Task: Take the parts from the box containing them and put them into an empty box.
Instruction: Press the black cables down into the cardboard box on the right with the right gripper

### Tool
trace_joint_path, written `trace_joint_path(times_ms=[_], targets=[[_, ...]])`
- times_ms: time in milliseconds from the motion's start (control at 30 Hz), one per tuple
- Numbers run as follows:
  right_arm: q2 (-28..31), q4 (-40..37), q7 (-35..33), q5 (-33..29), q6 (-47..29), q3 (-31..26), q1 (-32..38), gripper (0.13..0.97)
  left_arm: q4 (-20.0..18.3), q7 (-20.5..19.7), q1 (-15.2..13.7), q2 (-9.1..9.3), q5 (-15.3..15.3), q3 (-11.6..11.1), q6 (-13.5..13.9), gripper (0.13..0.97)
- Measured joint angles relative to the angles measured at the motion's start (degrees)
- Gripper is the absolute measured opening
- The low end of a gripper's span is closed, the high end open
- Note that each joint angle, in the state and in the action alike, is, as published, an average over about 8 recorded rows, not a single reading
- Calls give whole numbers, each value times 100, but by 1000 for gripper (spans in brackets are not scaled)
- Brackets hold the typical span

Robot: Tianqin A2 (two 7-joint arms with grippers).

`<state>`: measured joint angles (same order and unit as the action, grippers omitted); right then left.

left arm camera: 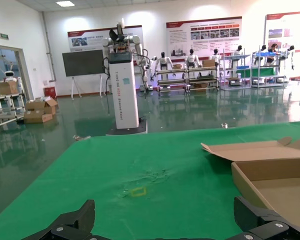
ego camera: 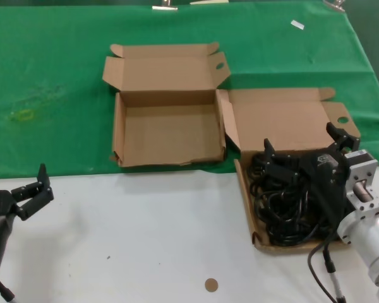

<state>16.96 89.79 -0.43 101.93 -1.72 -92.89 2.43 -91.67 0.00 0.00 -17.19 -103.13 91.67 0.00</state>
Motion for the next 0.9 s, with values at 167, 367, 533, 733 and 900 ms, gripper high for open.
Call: trace_joint_path(times_ms=[167,367,533,733,900], targets=[[0,0,0,0,0,0,0,966,0,0,0,0,0,0,0,966],[0,0,0,0,0,0,0,966,0,0,0,0,0,0,0,966],[0,0,0,0,0,0,0,966,0,0,0,0,0,0,0,966],[0,0,0,0,0,0,0,966,0,0,0,0,0,0,0,966],[0,0,0,0,0,0,0,966,0,0,0,0,0,0,0,956]])
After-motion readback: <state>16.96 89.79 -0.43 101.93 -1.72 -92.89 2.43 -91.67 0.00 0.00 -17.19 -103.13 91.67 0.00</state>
